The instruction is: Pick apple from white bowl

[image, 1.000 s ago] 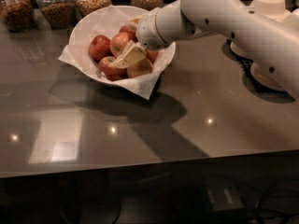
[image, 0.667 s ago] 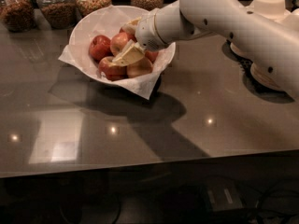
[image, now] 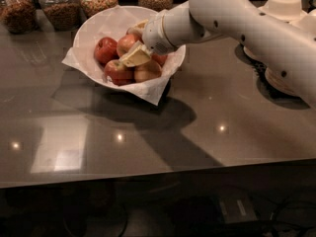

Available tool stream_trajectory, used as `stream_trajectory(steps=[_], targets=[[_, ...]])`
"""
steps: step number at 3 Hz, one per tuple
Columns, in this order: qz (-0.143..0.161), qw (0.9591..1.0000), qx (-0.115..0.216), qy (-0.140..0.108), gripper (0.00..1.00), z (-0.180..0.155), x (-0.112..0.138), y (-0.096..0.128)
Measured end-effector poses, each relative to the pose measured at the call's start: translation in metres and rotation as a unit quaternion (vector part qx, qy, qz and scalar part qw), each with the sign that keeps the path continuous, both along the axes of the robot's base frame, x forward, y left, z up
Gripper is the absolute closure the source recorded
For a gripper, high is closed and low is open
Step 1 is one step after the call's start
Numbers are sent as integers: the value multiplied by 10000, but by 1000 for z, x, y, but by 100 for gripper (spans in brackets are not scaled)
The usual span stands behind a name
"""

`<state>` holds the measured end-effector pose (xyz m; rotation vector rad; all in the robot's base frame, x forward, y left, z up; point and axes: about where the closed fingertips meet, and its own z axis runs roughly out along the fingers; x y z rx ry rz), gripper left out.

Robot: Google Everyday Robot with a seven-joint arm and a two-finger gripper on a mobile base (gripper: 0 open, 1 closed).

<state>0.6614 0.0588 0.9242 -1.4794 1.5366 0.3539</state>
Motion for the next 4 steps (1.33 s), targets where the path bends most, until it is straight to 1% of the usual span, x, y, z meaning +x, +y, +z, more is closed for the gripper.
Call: stream_trajectory(steps=[1,2,4], targets=[[5,10000,4,2,87,0,0,0],[17,10000,12,-5,100,1,0,1],[119,9995,68,-291,100,30,-1,3]])
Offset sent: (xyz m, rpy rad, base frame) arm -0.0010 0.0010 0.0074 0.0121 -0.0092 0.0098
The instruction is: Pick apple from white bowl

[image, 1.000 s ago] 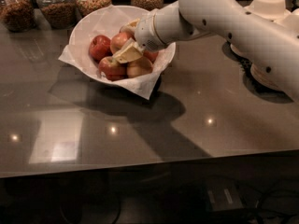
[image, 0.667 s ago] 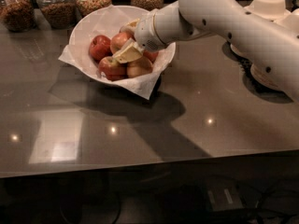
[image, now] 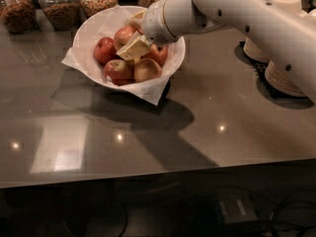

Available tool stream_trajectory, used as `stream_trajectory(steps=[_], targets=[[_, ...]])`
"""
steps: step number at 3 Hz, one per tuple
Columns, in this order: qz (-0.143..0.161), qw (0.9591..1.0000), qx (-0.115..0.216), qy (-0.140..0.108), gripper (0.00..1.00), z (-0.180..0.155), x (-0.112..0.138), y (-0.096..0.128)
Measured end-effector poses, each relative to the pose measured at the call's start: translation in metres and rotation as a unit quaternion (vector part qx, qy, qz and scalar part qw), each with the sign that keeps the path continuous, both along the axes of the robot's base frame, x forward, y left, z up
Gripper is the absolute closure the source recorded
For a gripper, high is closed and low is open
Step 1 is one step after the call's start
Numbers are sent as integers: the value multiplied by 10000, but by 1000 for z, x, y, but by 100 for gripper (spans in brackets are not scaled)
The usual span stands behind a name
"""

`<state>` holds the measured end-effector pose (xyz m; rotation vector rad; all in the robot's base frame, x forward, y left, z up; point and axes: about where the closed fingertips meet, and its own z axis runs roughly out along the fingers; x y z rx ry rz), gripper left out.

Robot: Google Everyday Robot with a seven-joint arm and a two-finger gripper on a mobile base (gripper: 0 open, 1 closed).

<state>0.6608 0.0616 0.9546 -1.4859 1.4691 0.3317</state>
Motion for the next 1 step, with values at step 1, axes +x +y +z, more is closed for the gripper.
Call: stream_trajectory(steps=[1], targets=[[191,9995,133,-204,100,23,-6,-3]])
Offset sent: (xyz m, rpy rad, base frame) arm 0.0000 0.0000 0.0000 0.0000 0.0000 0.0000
